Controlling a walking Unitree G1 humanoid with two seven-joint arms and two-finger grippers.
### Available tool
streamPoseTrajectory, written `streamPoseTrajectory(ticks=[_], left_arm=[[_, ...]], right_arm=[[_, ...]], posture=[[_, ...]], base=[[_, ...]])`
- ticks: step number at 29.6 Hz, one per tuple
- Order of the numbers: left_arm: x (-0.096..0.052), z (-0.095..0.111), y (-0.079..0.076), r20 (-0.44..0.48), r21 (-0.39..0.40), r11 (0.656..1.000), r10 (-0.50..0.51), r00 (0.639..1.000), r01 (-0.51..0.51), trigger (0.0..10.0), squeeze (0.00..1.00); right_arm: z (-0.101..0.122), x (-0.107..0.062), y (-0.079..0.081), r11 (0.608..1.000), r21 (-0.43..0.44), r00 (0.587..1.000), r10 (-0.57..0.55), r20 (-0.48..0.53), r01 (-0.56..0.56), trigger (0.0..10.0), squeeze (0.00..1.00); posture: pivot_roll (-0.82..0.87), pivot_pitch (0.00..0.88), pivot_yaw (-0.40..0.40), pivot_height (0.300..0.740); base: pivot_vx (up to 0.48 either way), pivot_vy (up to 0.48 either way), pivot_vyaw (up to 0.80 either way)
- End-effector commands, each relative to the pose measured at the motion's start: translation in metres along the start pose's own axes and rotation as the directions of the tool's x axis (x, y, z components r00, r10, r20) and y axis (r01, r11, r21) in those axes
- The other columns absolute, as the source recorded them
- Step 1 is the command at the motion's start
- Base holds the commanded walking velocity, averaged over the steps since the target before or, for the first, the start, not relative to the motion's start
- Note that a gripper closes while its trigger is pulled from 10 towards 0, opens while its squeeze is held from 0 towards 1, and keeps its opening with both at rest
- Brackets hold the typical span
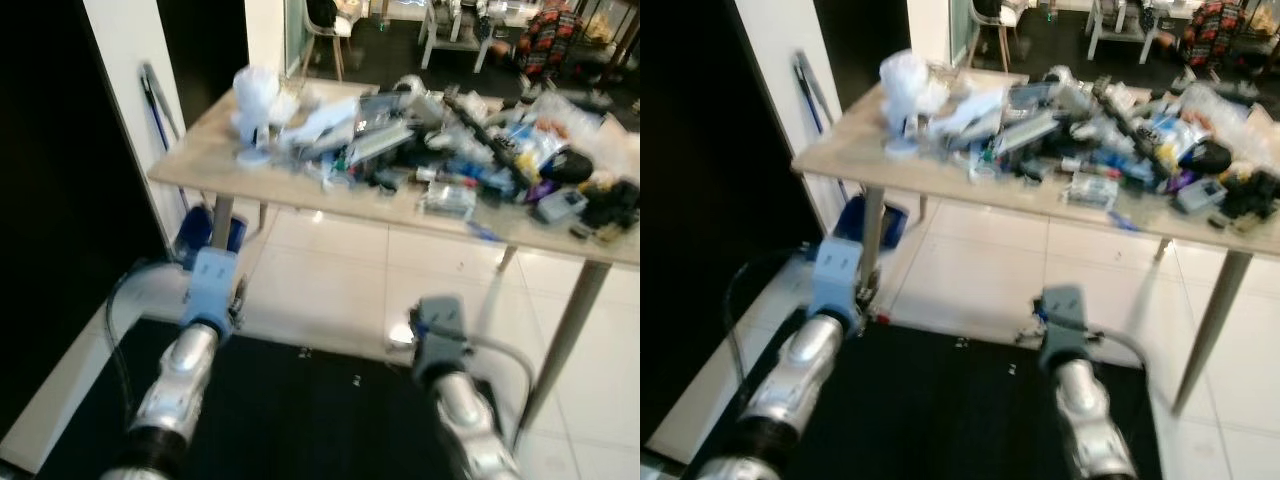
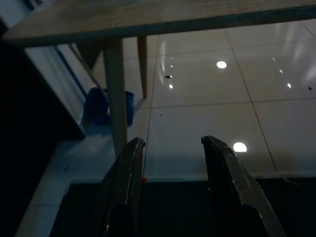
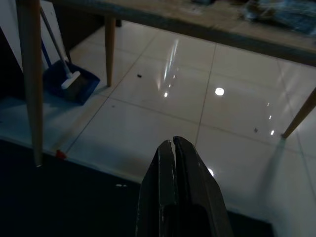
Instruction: Picking trash to rubbish bin
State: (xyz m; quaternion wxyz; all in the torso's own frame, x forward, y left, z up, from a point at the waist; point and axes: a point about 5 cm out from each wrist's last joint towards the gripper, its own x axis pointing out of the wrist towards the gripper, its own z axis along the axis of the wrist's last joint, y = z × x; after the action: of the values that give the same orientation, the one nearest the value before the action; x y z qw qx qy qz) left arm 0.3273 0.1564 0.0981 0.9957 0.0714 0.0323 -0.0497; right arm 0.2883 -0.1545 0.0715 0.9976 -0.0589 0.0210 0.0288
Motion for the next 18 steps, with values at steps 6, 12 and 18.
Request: streamPoseTrajectory(ticks=[6, 12, 18], left_arm=[[0.003, 0.022, -0.002, 0.068, -0.015, 1.0, -0.013, 0.998, 0.014, 10.0, 0.0], [0.008, 0.049, -0.001, 0.144, -0.09, 0.995, -0.022, 0.989, 0.035, 10.0, 0.0], [0.009, 0.058, -0.005, 0.163, -0.093, 0.993, -0.059, 0.985, 0.075, 10.0, 0.0]], right_arm=[[0.012, 0.0, -0.014, 0.999, -0.024, 0.999, -0.034, 0.042, 0.035, 10.0, 0.0], [0.04, 0.004, -0.016, 0.999, -0.041, 0.99, -0.029, 0.141, 0.035, 10.0, 0.0], [0.068, 0.01, -0.024, 0.996, -0.055, 0.972, -0.049, 0.23, 0.063, 10.0, 0.0]], posture=[[-0.06, 0.094, 0.046, 0.74], [-0.05, 0.095, 0.046, 0.74], [-0.06, 0.094, 0.05, 0.74]], base=[[0.48, 0.0, -0.53], [0.48, 0.0, 0.0], [0.454, 0.0, 0.0]])
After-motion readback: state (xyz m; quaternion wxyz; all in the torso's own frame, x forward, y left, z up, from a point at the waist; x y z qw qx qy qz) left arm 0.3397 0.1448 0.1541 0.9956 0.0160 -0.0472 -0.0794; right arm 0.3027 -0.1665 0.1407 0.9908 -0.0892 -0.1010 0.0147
